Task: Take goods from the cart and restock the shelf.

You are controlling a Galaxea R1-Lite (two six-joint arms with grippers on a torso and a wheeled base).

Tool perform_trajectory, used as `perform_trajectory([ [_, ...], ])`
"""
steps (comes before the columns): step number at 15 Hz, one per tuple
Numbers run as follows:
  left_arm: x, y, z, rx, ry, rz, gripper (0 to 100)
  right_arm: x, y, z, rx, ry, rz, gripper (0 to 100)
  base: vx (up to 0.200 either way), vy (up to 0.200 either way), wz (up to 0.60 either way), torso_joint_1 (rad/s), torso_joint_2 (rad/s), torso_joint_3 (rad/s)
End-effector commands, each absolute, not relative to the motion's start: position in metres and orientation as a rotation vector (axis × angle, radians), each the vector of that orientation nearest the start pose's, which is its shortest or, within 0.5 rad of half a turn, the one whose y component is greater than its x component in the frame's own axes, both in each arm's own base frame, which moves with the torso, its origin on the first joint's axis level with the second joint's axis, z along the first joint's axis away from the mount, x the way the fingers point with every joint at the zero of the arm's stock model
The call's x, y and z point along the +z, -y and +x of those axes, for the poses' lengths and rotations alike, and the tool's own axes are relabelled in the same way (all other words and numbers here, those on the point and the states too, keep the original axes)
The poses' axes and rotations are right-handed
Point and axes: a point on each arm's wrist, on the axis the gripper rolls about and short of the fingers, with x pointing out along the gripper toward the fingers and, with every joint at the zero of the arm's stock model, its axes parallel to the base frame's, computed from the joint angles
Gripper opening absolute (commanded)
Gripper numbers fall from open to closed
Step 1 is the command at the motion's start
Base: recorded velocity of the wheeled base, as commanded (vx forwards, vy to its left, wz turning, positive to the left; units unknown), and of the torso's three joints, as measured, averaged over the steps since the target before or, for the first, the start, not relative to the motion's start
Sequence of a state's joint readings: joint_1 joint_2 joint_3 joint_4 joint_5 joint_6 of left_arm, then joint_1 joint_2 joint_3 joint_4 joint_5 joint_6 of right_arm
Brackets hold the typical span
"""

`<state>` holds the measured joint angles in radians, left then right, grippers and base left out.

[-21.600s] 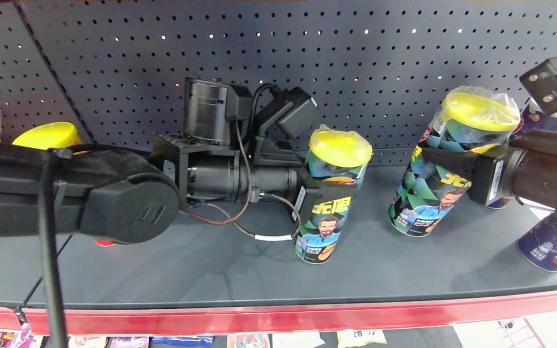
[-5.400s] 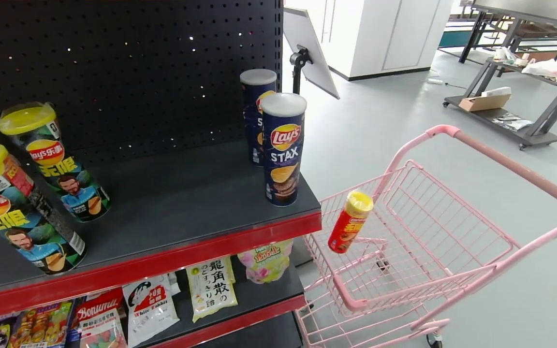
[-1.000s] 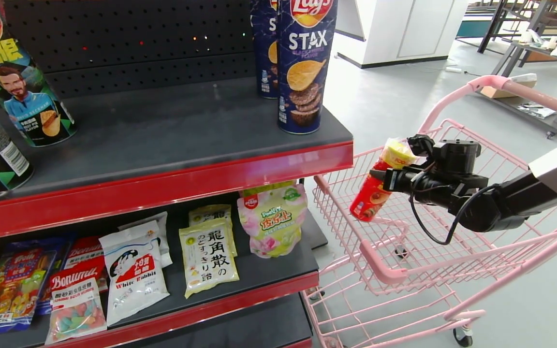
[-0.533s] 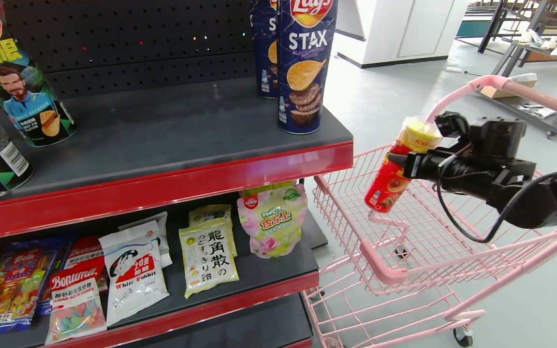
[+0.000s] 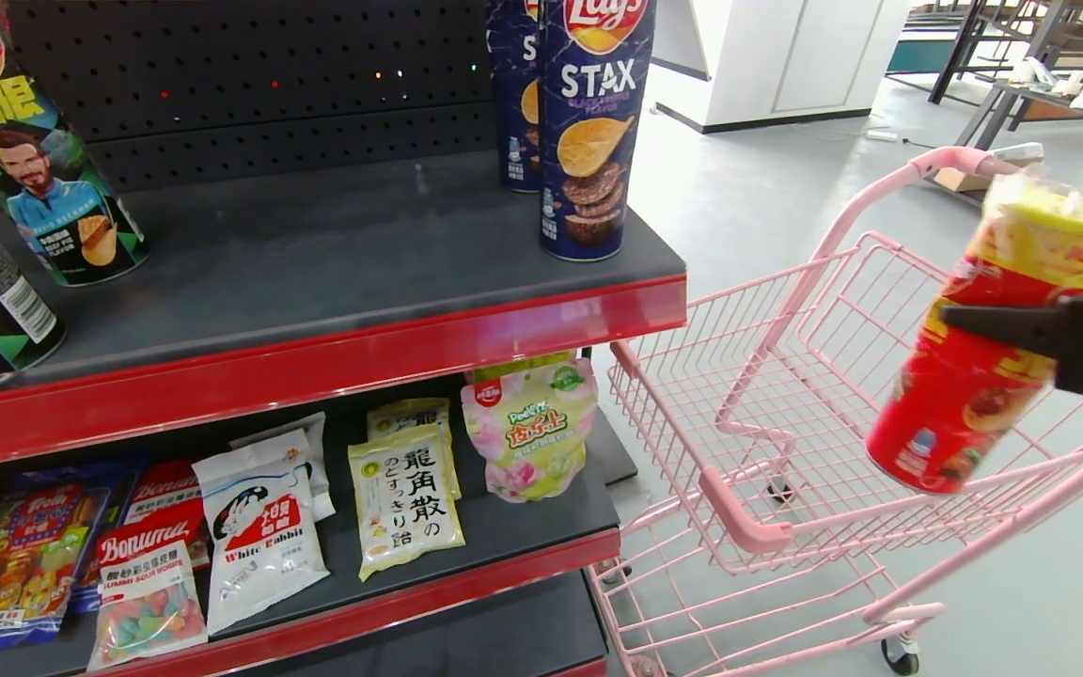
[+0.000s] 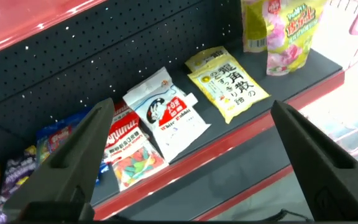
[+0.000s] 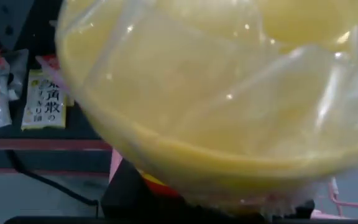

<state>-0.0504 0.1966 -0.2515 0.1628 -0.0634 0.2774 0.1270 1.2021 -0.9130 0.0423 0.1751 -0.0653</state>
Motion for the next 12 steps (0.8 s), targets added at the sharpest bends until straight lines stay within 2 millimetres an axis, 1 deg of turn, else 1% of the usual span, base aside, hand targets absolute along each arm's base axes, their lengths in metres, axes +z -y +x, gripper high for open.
perform_trajectory([
  [1,0.133,0.0,-0.019,-0.13,-0.114,0.311,100,0.25,-0.021,0.075,0.379,-0.28,-0.125,0,0.0,0.0,0.0,0.0,0.0,0.0],
  [4,0.134,0.0,-0.018,-0.131,-0.113,0.324,100,0.235,-0.016,0.052,0.368,-0.249,-0.165,0,0.0,0.0,0.0,0.0,0.0,0.0],
  [5,0.133,0.0,-0.019,-0.127,-0.112,0.324,100,0.231,-0.015,0.047,0.364,-0.245,-0.169,0,0.0,0.0,0.0,0.0,0.0,0.0],
  [6,0.133,0.0,-0.019,-0.121,-0.109,0.332,100,0.233,-0.014,0.047,0.358,-0.229,-0.177,0,0.0,0.0,0.0,0.0,0.0,0.0],
  [8,0.133,0.0,-0.02,-0.123,-0.104,0.34,100,0.25,-0.017,0.054,0.382,-0.202,-0.171,0,0.0,0.0,0.0,0.0,0.0,0.0],
  [9,0.132,0.0,-0.02,-0.123,-0.104,0.34,100,0.255,-0.02,0.063,0.412,-0.212,-0.169,0,0.0,0.0,0.0,0.0,0.0,0.0],
  [11,0.132,0.0,-0.02,-0.12,-0.1,0.34,100,0.267,-0.027,0.087,0.422,-0.234,-0.167,0,0.0,0.0,0.0,0.0,0.0,0.0],
  [12,0.133,0.0,-0.022,-0.117,-0.089,0.34,100,0.27,-0.031,0.099,0.423,-0.236,-0.164,0,0.0,0.0,0.0,0.0,0.0,0.0],
])
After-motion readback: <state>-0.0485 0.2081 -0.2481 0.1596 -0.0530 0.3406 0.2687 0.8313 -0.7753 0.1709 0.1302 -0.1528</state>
